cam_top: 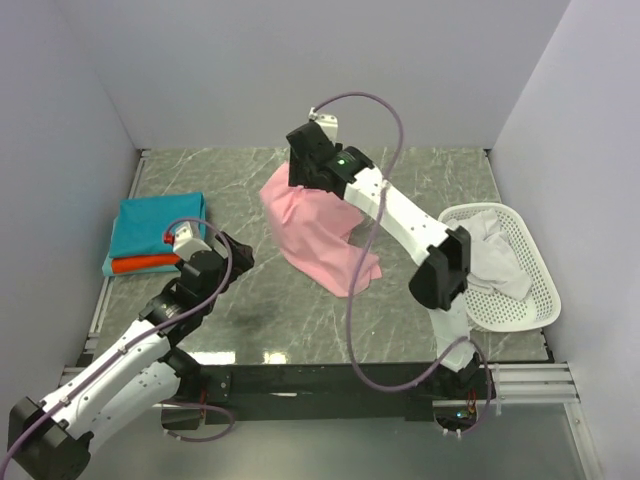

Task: Fold and stack the t-shirts
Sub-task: Move the tshirt to the center of the board, then flatten the tshirt out

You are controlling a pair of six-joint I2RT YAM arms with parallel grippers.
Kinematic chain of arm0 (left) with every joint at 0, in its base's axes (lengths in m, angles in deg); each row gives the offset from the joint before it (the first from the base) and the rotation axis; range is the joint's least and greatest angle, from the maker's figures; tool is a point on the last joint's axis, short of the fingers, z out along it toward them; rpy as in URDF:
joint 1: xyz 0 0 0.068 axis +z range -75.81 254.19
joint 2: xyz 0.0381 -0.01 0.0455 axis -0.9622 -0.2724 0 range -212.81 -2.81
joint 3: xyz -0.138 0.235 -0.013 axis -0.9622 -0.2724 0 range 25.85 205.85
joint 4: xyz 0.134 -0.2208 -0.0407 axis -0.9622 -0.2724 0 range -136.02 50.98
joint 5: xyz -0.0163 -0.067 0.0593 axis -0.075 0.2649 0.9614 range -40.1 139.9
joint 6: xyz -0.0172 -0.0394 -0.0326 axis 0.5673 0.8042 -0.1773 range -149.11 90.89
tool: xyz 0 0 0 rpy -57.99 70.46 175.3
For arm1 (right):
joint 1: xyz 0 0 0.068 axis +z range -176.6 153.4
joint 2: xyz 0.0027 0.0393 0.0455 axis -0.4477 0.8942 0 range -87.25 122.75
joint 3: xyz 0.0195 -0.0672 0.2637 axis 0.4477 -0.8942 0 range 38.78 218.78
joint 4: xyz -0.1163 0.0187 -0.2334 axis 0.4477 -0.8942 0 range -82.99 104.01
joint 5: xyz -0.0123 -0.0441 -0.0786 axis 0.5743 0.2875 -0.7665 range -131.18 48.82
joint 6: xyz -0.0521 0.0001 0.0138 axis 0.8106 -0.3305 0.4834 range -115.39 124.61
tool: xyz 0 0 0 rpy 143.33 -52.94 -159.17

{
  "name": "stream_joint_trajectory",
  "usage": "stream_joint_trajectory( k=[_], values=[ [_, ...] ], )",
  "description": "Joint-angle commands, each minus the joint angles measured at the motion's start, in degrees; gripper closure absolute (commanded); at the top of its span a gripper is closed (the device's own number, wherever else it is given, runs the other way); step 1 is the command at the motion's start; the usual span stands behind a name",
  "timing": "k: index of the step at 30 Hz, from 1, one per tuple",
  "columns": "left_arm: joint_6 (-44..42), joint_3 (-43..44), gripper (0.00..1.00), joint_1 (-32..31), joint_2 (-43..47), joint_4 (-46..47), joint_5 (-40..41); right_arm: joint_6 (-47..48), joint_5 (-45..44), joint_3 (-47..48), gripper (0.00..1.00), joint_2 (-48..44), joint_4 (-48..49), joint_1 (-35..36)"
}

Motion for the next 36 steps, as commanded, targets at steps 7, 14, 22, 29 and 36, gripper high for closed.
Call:
stream_joint_trajectory(
  k=[7, 14, 22, 29, 36],
  values=[
    [4.24, 1.79, 0.01, -0.30, -4.43, -1.69, -9.88, -2.50, 2.39, -31.30, 0.19, -22.49, 11.25, -4.46],
    [7.85, -0.07, 0.01, -0.65, -11.56, 2.79, -8.94, 0.04, 13.74, -63.41, 0.19, -46.50, 22.37, -10.26],
    [5.40, 8.63, 0.09, 0.67, -29.99, 3.93, -5.33, -0.48, 22.95, -77.13, 0.20, -50.04, 27.72, -16.94],
    [0.04, 15.57, 0.20, 10.59, -43.46, 11.91, -15.07, 0.40, 26.24, -78.37, 0.23, -44.87, 29.31, -18.53],
    [-2.51, 22.35, 0.32, 15.43, -54.62, 15.61, -22.55, 1.01, 25.96, -77.85, 0.24, -40.03, 29.66, -18.53]
  ],
)
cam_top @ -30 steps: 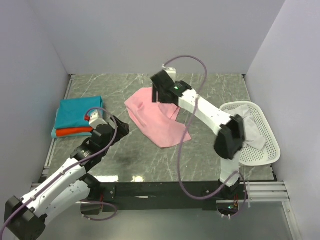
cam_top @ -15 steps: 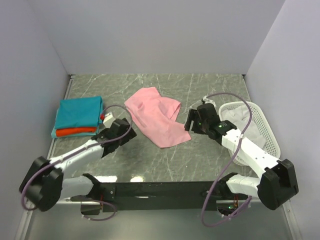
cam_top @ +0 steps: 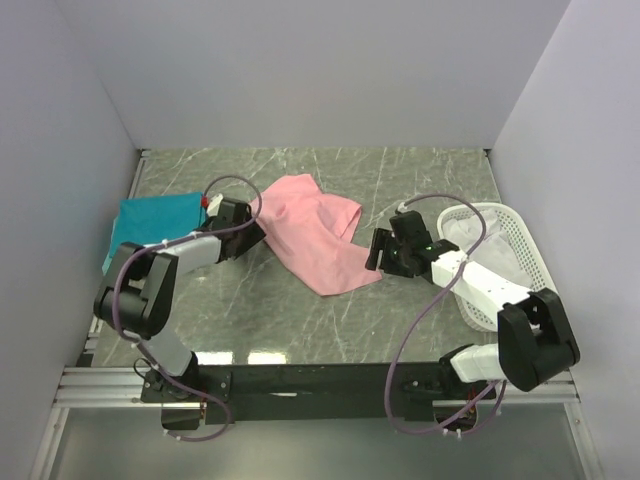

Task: Fold and stack the t-shirts
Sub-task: Flatten the tshirt out

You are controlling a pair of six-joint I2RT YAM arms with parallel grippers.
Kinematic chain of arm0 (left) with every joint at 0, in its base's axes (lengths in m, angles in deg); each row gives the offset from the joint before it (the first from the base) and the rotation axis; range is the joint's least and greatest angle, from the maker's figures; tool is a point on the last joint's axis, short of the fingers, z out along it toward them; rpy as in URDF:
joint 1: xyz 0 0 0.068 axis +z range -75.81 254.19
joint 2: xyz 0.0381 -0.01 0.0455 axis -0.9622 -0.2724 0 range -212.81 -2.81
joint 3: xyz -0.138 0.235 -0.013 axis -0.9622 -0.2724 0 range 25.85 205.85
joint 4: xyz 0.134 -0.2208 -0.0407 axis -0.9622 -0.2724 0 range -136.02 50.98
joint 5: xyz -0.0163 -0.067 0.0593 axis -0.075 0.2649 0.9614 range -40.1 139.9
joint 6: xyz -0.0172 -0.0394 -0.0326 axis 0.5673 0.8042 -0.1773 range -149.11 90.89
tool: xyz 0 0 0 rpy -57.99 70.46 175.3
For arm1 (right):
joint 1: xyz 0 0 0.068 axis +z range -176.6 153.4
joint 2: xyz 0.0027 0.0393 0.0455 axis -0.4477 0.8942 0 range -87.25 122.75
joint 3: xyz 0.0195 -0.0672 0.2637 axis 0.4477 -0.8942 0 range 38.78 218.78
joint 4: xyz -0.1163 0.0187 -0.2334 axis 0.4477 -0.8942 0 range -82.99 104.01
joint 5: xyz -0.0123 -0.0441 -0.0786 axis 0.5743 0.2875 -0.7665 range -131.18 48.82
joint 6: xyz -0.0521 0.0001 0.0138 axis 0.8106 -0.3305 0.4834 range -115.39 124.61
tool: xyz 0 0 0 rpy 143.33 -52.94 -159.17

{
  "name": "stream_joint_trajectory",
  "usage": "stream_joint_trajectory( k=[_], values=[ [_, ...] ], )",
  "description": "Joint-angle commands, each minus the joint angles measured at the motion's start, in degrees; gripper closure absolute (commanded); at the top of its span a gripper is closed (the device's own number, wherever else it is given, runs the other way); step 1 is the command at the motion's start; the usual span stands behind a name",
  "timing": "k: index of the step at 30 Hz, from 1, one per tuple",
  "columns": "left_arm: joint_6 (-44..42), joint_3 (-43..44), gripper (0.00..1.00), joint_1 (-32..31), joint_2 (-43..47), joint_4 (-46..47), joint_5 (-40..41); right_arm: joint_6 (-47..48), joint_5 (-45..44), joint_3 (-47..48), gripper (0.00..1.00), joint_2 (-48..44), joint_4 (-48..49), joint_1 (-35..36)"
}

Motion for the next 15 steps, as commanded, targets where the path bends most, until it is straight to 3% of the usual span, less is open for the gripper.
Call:
stream_joint_trajectory(
  k=[1, 7, 10, 11, 12, 15],
  values=[
    [-3.02, 3.64, 0.34, 1.33, -3.94, 5.11, -6.44, 1.10, 0.57, 1.27, 0.24, 1.77, 2.50, -0.04],
    [-4.34, 7.60, 0.36, 1.69, -9.13, 5.64, -9.35, 1.10, 0.22, 1.98, 0.24, 5.63, 3.11, -0.04],
    [-4.69, 9.09, 0.56, 1.69, -11.07, 5.81, -10.40, 1.10, -0.22, 3.03, 0.25, 7.74, 3.64, -0.04],
    [-5.47, 9.18, 0.68, 1.69, -11.60, 6.69, -11.10, 1.27, -0.31, 3.29, 0.25, 8.79, 3.99, -0.04],
    [-5.57, 9.44, 0.99, 1.60, -12.39, 6.78, -11.89, 1.80, -0.57, 3.99, 0.26, 9.33, 4.08, -0.12],
    [-6.18, 9.71, 0.99, 1.69, -12.66, 6.87, -12.60, 3.20, -2.23, 6.10, 0.26, 11.17, 3.73, -0.04]
  ],
)
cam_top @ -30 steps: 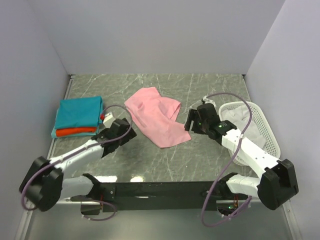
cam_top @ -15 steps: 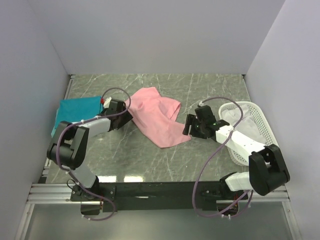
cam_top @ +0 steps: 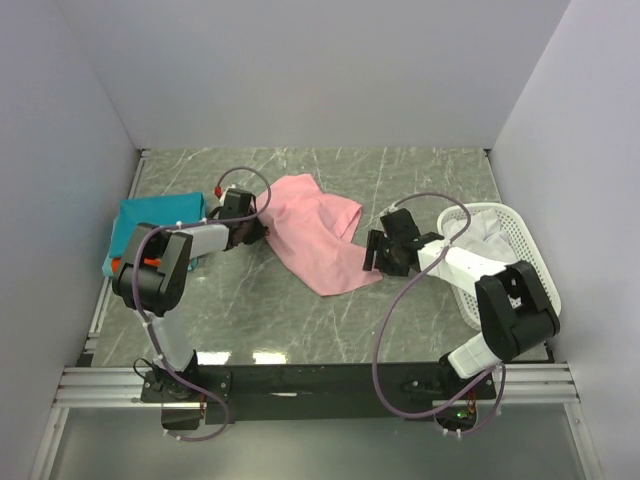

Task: Fold and stack the t-shirts
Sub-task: Flatten the tshirt out

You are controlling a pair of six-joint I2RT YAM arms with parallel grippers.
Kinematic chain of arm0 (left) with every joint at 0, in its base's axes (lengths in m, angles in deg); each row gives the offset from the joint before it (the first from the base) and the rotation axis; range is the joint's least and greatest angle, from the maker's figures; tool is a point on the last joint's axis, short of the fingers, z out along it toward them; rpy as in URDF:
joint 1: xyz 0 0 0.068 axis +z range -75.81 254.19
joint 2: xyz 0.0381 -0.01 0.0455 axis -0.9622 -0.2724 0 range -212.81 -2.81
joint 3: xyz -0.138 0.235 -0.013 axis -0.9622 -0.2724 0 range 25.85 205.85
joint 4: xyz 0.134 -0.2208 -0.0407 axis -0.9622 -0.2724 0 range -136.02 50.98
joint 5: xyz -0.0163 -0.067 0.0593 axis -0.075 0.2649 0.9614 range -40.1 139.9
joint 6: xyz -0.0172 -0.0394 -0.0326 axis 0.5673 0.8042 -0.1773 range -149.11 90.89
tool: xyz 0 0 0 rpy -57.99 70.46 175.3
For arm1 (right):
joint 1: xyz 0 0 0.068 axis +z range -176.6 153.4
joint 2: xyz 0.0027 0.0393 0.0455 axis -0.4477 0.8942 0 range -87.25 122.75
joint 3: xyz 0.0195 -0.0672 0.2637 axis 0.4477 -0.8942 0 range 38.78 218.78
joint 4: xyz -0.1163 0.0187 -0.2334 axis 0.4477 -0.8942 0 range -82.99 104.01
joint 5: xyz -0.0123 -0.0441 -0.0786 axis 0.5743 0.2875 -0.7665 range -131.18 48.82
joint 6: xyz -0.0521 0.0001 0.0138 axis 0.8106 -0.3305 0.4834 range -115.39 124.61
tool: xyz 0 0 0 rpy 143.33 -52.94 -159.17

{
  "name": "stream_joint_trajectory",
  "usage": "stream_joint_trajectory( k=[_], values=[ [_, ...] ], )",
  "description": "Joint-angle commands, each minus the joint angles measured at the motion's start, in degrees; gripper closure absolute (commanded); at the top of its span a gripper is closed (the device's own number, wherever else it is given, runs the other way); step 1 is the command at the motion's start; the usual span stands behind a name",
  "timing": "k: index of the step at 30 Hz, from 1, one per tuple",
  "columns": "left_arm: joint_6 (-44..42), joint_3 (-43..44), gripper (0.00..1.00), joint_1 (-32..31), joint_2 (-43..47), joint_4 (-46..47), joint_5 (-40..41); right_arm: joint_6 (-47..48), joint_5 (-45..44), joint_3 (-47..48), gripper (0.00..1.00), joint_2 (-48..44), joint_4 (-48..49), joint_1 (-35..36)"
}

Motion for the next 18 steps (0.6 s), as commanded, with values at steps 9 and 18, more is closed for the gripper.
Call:
stream_joint_trajectory(
  k=[9, 18],
  values=[
    [-3.26, -6.74, 0.99, 0.01, 8.84, 5.63, -2.62, 6.97, -1.46, 8.92, 0.26, 6.72, 2.60, -0.30],
    [-4.14, -12.63, 0.99, -0.25, 15.70, 7.66, -4.29, 7.32, 1.79, 10.52, 0.53, 12.17, 2.59, -0.30]
  ],
)
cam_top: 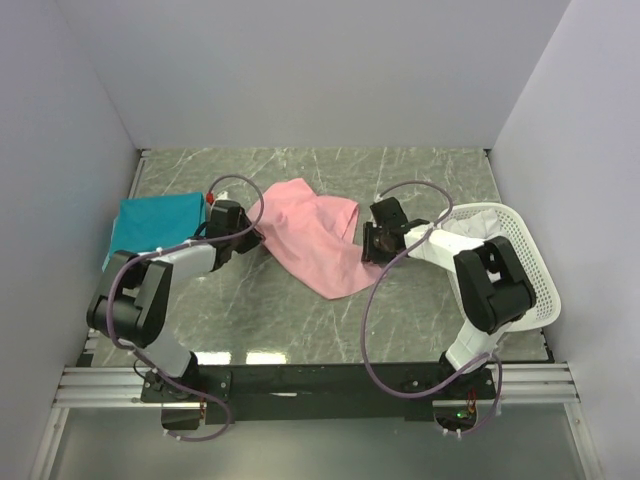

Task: Fold and stack the t-shirts
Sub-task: Flatten the tshirt out

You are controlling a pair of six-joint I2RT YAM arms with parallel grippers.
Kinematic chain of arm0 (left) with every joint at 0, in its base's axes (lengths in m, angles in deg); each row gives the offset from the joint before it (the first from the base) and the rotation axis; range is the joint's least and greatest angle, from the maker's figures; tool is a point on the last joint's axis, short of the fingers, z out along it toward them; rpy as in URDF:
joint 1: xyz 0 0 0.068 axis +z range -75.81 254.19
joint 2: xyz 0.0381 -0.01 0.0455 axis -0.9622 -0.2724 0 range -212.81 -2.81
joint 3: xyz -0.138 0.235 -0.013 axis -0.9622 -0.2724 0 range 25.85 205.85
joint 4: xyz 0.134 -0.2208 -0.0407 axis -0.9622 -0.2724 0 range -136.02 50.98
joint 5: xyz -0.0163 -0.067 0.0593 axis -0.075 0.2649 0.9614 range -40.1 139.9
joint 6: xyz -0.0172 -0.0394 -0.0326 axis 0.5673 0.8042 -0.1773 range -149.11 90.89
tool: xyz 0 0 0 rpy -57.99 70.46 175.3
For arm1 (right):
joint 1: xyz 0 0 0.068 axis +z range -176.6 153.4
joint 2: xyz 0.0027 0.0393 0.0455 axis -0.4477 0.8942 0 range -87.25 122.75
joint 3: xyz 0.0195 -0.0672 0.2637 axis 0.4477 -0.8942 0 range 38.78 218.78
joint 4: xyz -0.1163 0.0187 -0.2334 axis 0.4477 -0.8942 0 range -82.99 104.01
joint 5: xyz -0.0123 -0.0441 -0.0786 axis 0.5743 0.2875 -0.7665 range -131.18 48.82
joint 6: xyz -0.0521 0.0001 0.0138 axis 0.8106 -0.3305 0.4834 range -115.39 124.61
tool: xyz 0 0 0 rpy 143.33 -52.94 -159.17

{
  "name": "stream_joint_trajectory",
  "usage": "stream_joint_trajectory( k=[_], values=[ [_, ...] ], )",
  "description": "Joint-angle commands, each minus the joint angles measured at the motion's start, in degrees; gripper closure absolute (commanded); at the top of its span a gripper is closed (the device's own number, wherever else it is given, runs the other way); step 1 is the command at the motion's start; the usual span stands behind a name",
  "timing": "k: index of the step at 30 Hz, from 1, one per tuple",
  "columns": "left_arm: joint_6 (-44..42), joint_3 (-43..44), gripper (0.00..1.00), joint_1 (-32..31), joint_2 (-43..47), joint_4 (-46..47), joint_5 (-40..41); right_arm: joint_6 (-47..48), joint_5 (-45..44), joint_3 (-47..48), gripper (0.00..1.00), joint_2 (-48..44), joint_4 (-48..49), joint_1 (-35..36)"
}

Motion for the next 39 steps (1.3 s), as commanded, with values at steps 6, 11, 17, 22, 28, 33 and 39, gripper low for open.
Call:
stream_joint_trajectory(
  k=[6, 11, 17, 22, 28, 33, 39],
  values=[
    [-1.72, -2.06, 0.99, -1.46, 9.26, -0.97, 0.11, 0.94, 3.50, -0.40, 1.00, -3.04, 1.95, 0.60],
    [-1.28, -0.92, 0.99, -4.01, 17.70, -7.90, 5.82, -0.81, -4.58, -1.01, 1.00, -17.36, -2.88, 2.80],
    [-0.14, 2.85, 0.99, -9.63, 32.02, -13.10, 12.50, -2.14, -9.51, 1.16, 1.00, -40.21, -8.07, 3.06],
    [-1.10, 13.22, 0.99, -13.06, 39.85, -16.79, 10.14, -0.12, -11.28, 13.01, 1.00, -52.87, -14.75, 3.32],
    [-3.03, 20.87, 0.99, -14.56, 49.43, -15.48, 1.45, 2.17, -4.88, 25.59, 1.00, -60.09, -19.32, 3.24],
    [-4.17, 28.15, 0.99, -14.65, 52.61, -16.88, -5.67, 2.96, 1.02, 33.43, 1.00, -60.97, -22.49, 3.24],
    [-5.85, 33.35, 0.99, -14.65, 49.71, -21.53, -3.67, 2.43, 4.02, 35.11, 1.00, -60.28, -20.82, 3.15]
  ],
)
